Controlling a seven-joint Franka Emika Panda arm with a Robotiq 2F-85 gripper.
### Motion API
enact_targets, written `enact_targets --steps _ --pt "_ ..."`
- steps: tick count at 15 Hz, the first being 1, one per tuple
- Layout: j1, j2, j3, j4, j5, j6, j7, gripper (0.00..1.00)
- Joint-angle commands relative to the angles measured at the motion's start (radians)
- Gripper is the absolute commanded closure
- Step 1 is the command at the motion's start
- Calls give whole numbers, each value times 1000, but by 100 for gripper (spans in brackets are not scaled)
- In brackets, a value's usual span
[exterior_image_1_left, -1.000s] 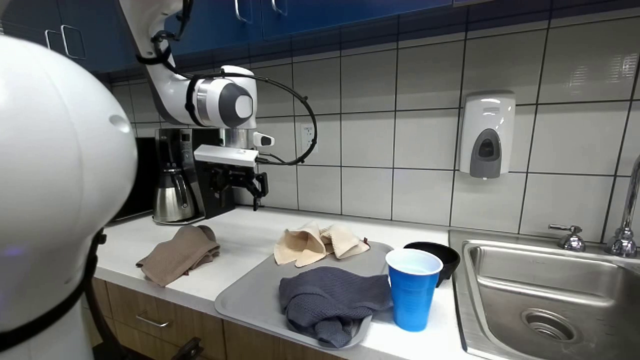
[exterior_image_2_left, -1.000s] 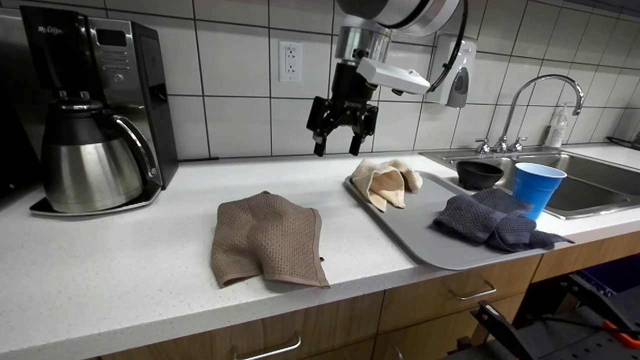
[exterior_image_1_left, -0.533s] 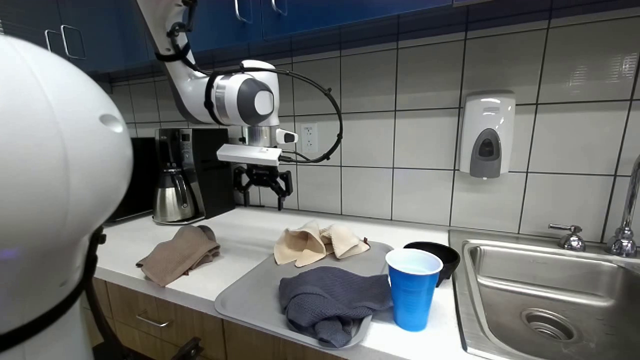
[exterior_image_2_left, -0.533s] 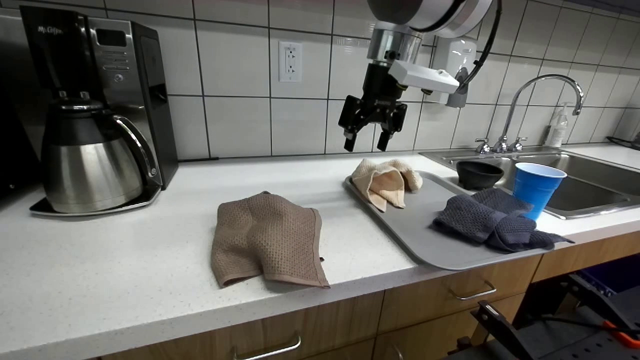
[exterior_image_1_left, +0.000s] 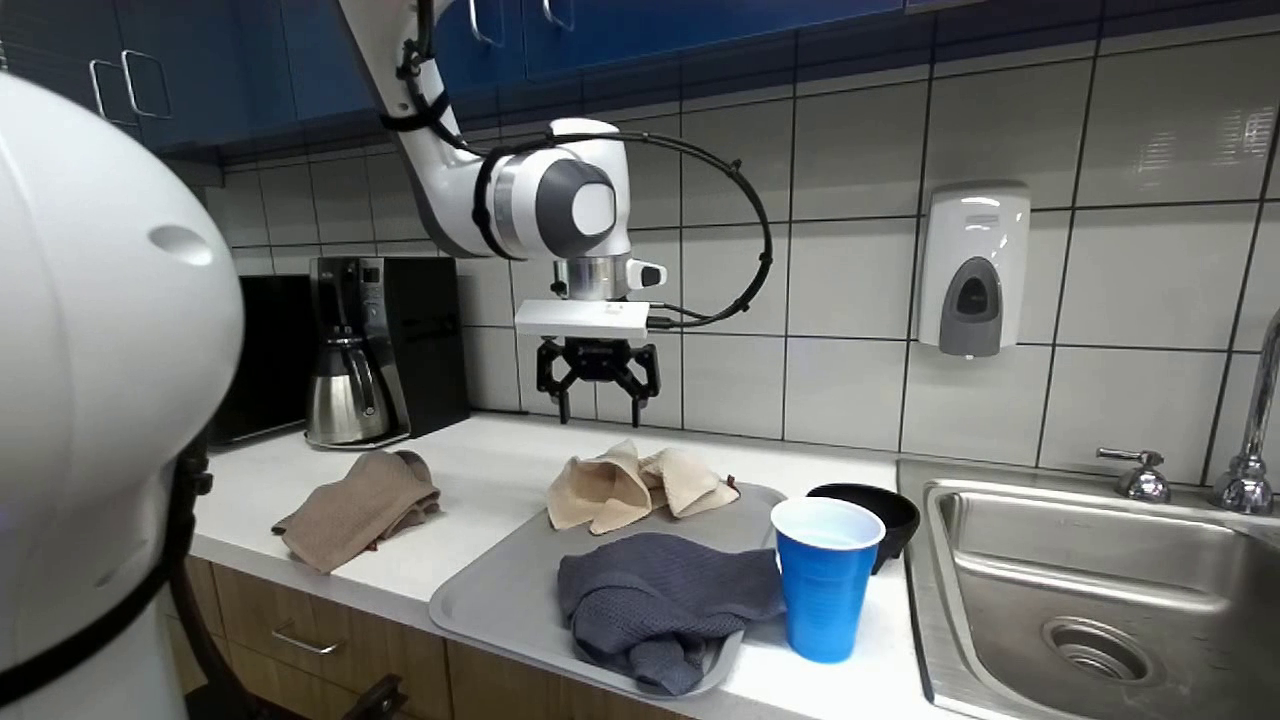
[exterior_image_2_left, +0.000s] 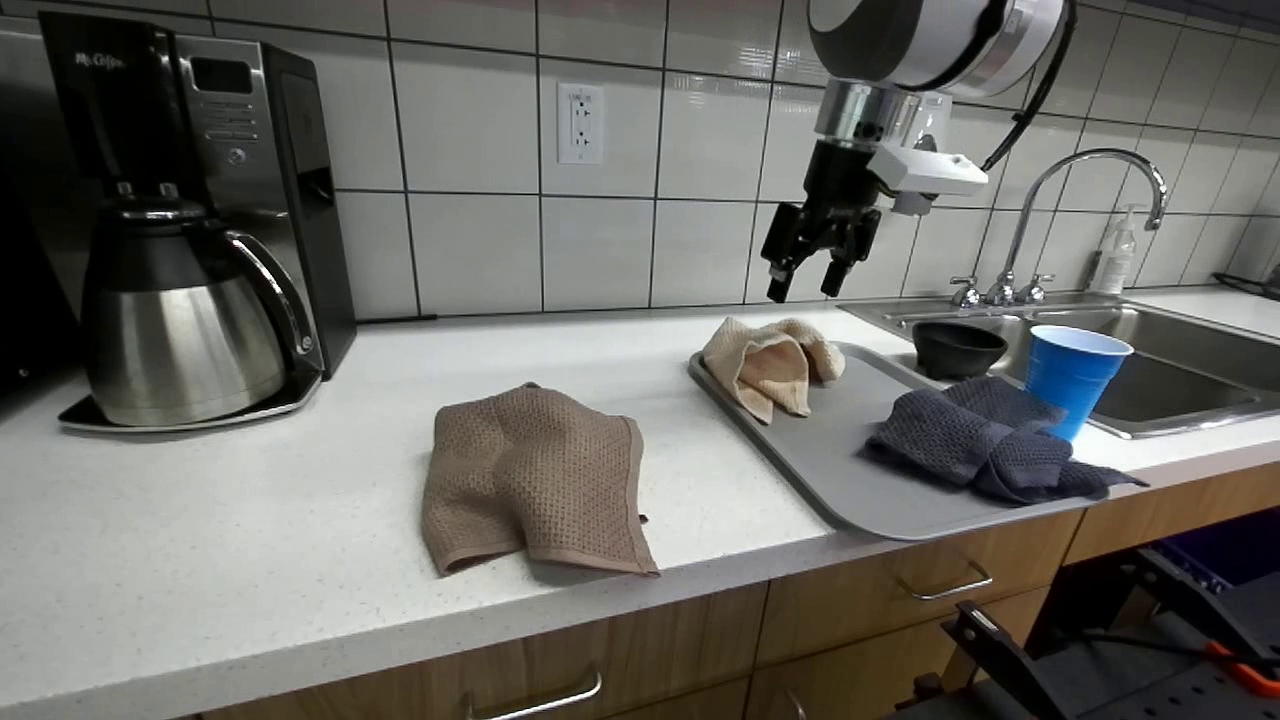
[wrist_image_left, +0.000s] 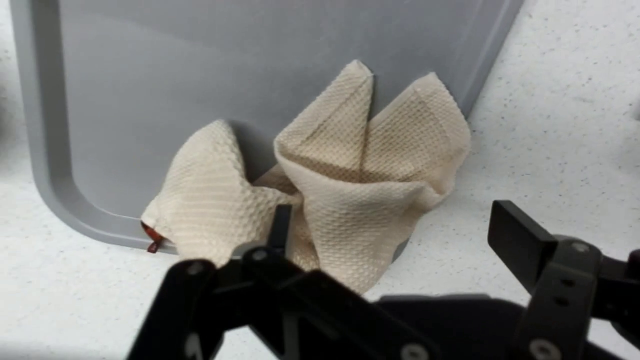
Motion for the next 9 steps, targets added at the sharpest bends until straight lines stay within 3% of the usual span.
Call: enact_targets --steps 1,9 --pt "-44 1 -19 -13 14 39 -126 0" --pt "-109 85 -24 27 87 85 -325 0"
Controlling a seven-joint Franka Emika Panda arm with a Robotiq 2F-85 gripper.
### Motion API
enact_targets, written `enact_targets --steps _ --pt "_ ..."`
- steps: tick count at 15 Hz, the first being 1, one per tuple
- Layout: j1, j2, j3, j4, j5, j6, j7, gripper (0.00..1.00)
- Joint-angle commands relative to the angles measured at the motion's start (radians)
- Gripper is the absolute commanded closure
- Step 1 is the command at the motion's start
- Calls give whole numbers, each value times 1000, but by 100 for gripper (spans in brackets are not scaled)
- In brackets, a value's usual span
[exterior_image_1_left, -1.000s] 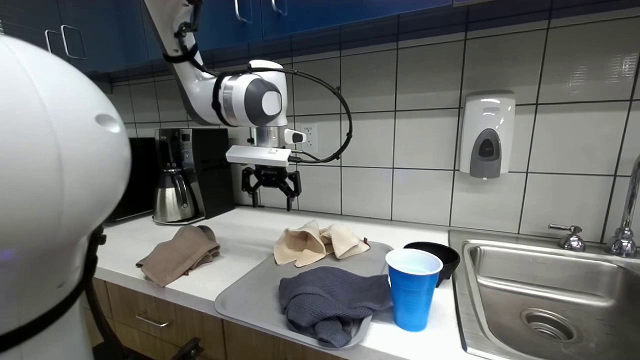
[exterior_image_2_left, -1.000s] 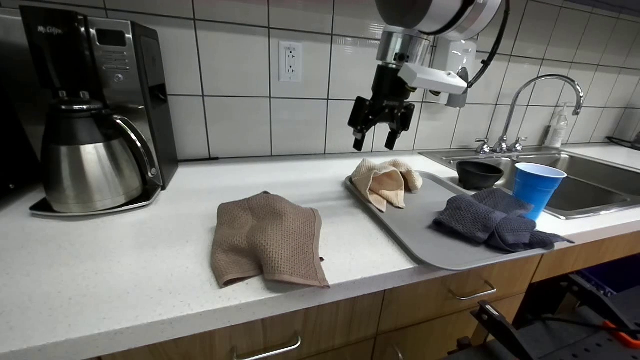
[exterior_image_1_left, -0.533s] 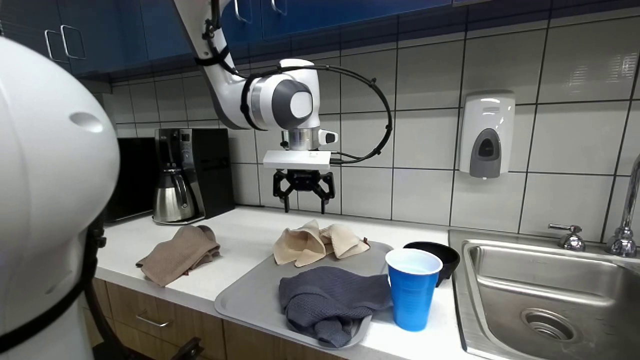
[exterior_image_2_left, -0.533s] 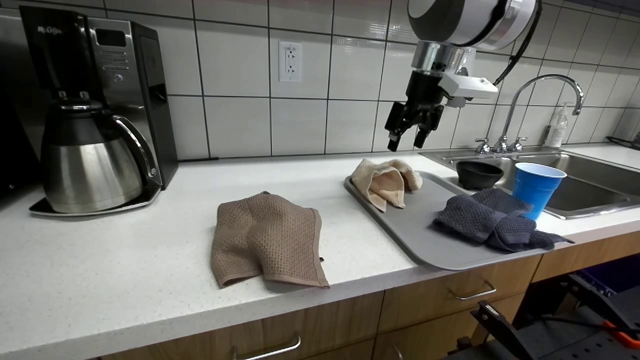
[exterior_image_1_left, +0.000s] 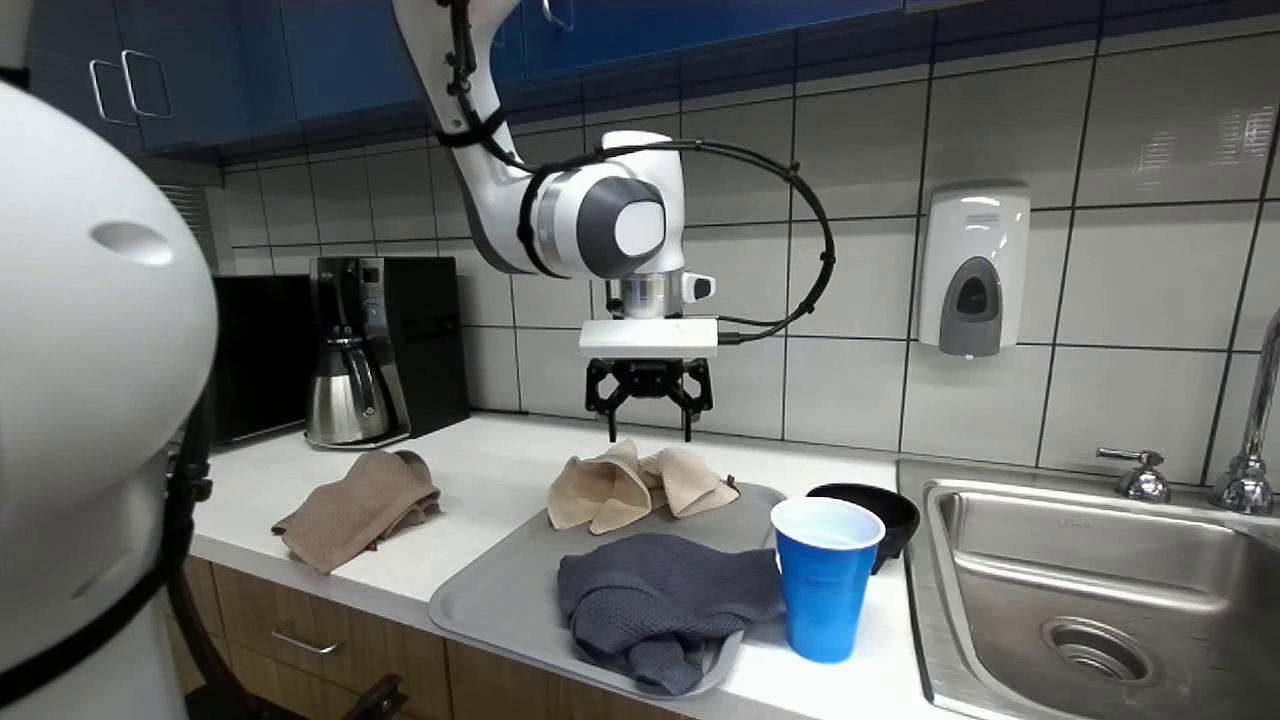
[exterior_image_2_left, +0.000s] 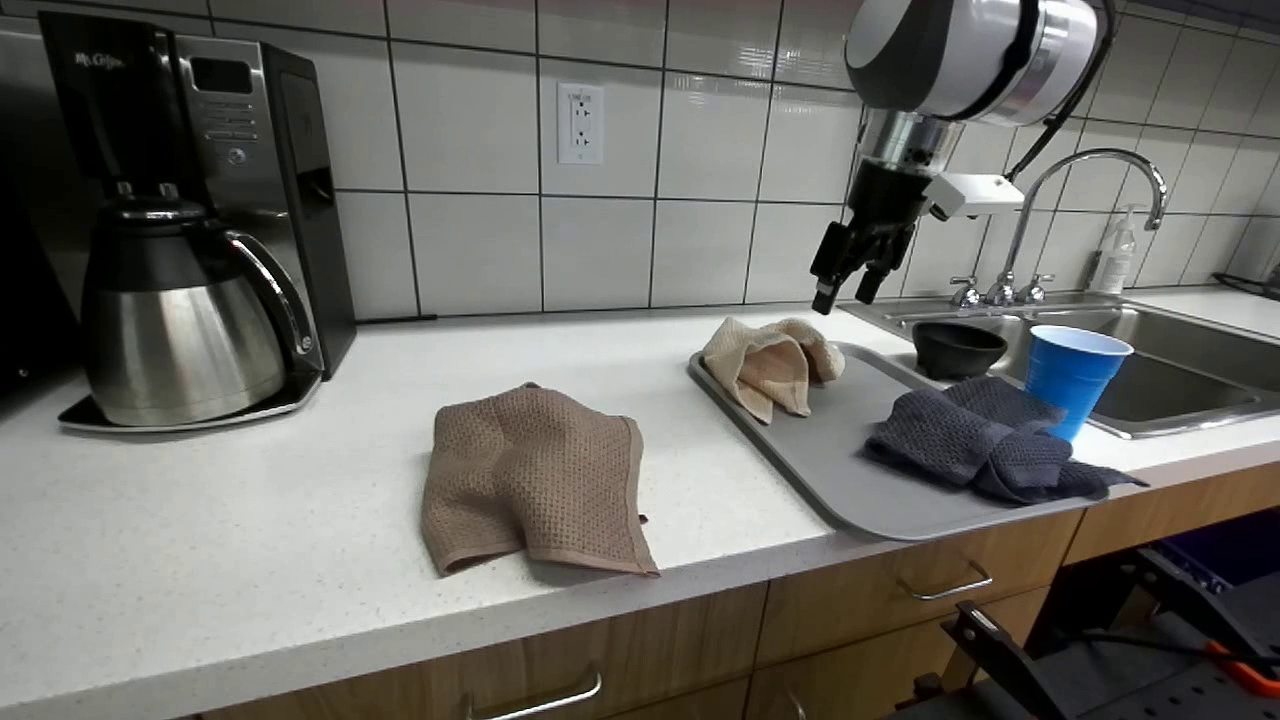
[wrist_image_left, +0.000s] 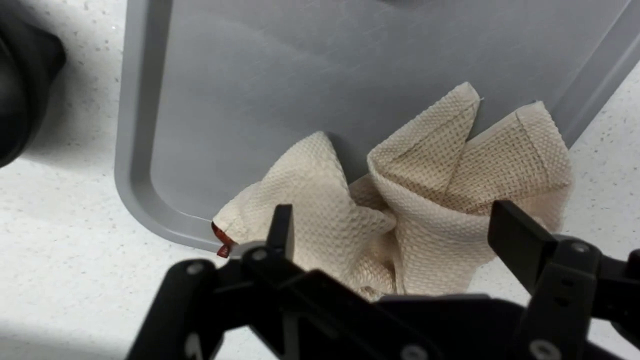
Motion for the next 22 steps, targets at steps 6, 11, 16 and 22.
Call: enact_targets --steps 6,11,16,22 --pt "-63 124 44 96 79 16 -140 0" --pt "-92 197 88 165 76 11 -149 0" --pt "-115 249 132 217 68 6 -145 0" --pt "-129 287 172 252 58 1 -139 0"
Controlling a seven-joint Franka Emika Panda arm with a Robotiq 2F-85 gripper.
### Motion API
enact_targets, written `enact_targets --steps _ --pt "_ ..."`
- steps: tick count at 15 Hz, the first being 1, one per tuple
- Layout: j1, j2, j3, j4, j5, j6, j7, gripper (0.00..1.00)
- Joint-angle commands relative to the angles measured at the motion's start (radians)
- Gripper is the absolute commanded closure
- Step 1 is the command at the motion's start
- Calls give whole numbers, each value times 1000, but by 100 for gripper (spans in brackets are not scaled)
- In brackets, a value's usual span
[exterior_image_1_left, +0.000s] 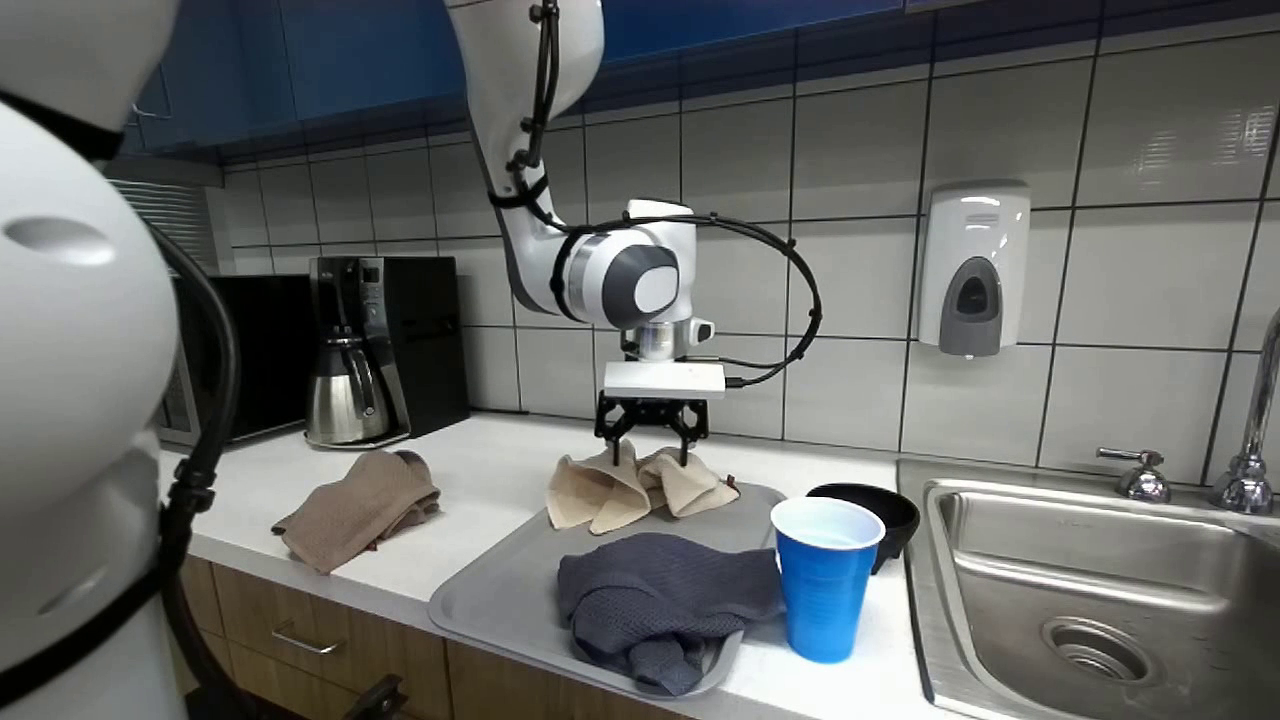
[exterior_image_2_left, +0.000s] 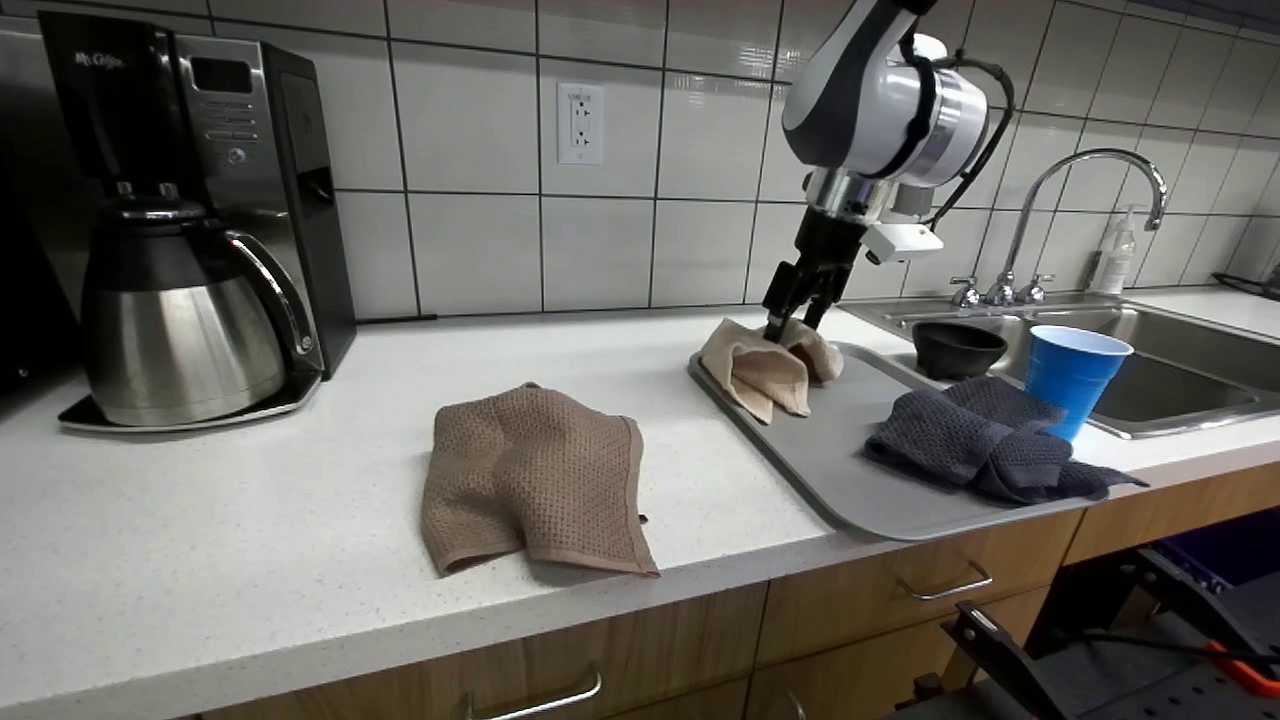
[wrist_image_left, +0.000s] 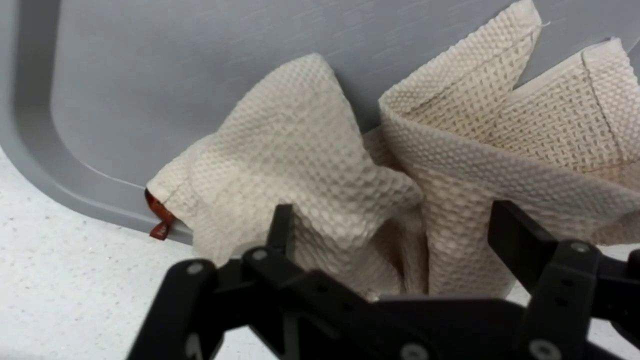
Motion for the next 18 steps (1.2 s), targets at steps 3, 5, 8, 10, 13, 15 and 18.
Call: enact_targets --steps 3,5,8,10,13,15,18 --pt "-33 40 48 43 -2 -14 -26 0" --pt "-33 50 52 48 -6 -18 -22 0" --pt "-31 68 54 56 -14 -20 -16 0" --pt "-30 80 56 62 -18 -22 -12 0" --pt "-30 96 57 71 -25 -26 -6 0" --pt "-30 104 56 76 -29 -29 -5 21" --pt "-32 113 56 85 -32 -32 -3 42"
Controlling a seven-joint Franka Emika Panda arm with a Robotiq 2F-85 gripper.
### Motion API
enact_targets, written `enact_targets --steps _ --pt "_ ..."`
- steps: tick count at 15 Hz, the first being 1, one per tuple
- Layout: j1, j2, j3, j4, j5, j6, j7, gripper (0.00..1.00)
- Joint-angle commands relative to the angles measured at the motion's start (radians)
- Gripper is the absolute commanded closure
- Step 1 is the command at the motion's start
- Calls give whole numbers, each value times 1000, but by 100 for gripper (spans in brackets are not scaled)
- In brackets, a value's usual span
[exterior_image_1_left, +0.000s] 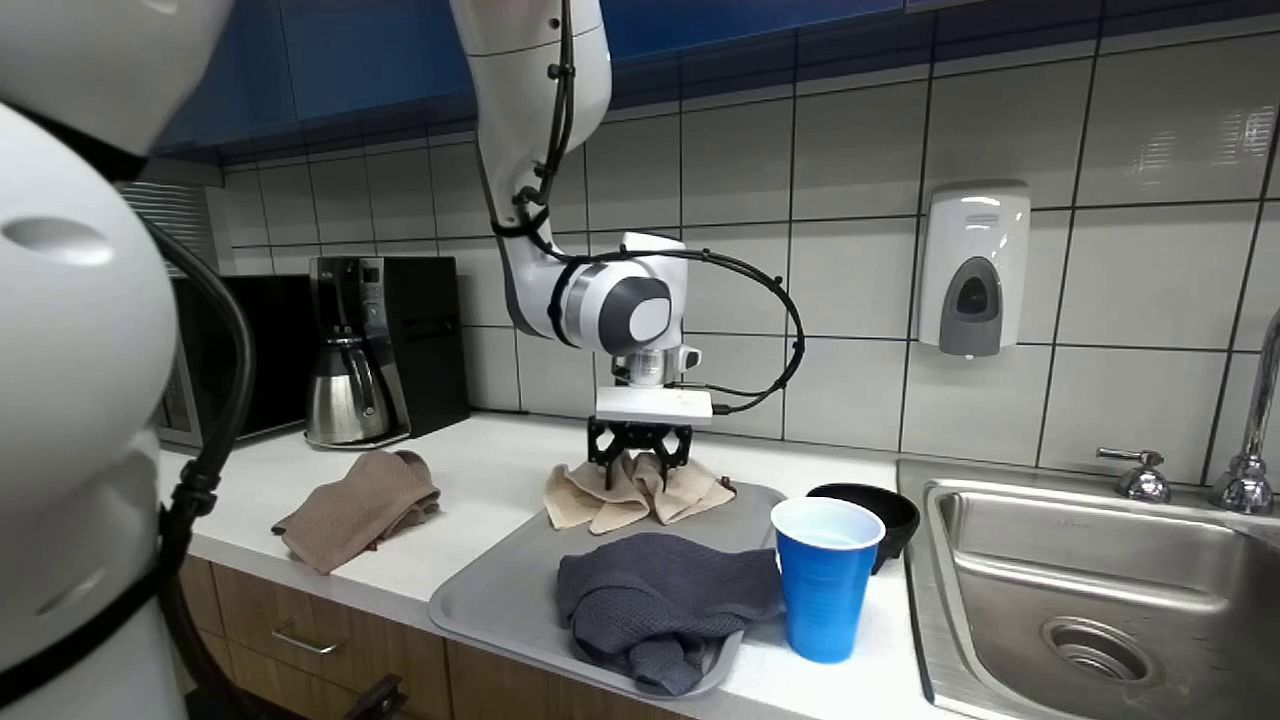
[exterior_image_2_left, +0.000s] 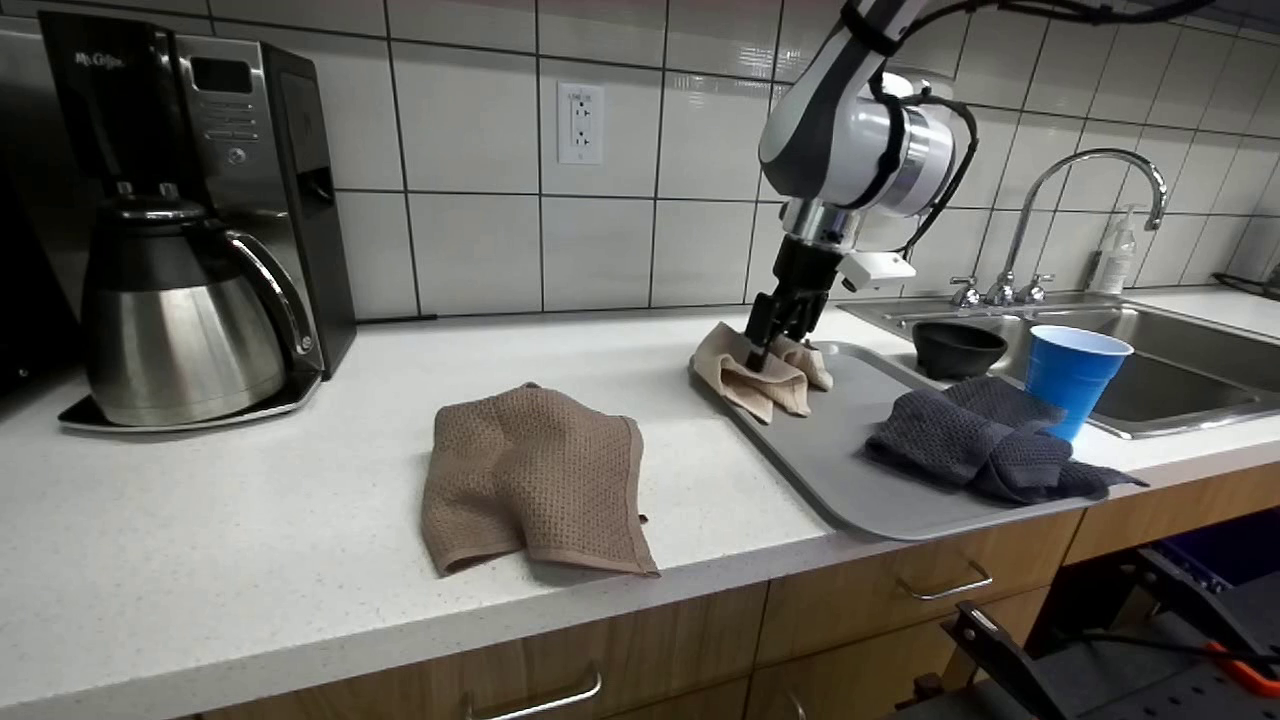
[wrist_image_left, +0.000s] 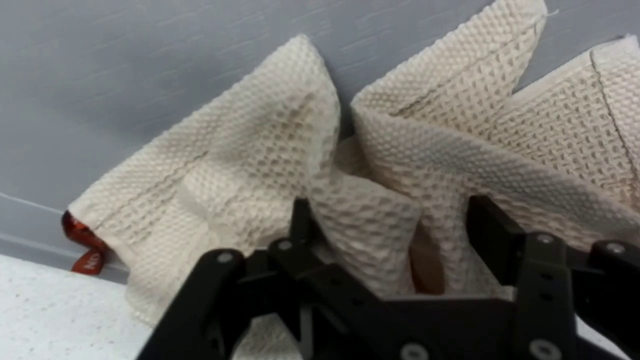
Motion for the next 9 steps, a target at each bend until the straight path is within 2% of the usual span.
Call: enact_targets --steps 1,7,9 --pt "-30 15 21 33 -23 -30 -2 51" --pt "-37 18 21 44 -22 -31 -1 97" --pt "-41 14 22 42 -20 -29 -2 100"
